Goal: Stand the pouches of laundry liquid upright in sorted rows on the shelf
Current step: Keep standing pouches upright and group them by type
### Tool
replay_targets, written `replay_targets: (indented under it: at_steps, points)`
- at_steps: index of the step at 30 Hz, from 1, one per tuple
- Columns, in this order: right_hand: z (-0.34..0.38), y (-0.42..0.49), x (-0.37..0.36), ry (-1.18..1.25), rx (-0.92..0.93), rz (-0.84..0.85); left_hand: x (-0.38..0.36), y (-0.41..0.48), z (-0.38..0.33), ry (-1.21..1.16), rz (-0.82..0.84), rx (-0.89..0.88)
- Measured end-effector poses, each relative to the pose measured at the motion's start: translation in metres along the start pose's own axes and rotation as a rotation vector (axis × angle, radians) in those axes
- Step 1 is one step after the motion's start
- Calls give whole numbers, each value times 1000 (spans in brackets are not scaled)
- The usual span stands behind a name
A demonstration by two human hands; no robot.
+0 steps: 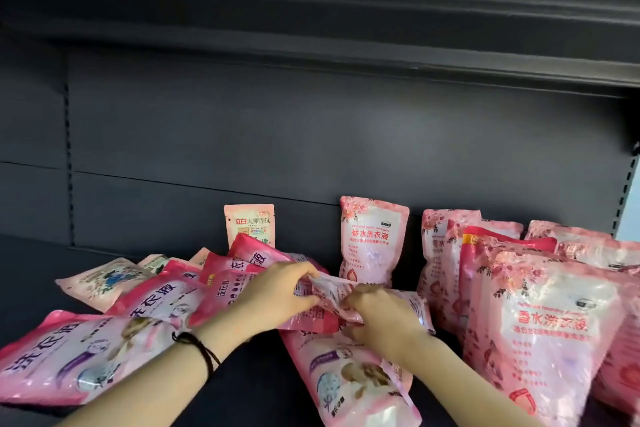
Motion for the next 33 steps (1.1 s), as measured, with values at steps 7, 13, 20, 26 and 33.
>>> replay_targets:
  at_steps: [7,13,20,26,33]
  points:
    - [-6,11,4,102,-87,-241,1,-10,18,-278,5,118]
    - [-64,6,60,870,-284,-585,12,-1,24,-494,-46,173]
    - [-87,10,57,1371,-294,-630,-17,29,6,-828,42,274]
    - [-96,5,31,1695,-365,-659,-37,62,-10,-625,-40,227]
    - [-96,-13,7,1432,-413,-592,-44,87,-28,-506,-41,106]
Point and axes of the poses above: each hand's wrist, its own y-axis towards the middle knuckle, its own x-axis out of the back of the hand, z = x × y, the point moved 7 cm from there along y, towards the middle knuckle, and after that the axes turned 6 degrees about z, right-handed, at the moved point
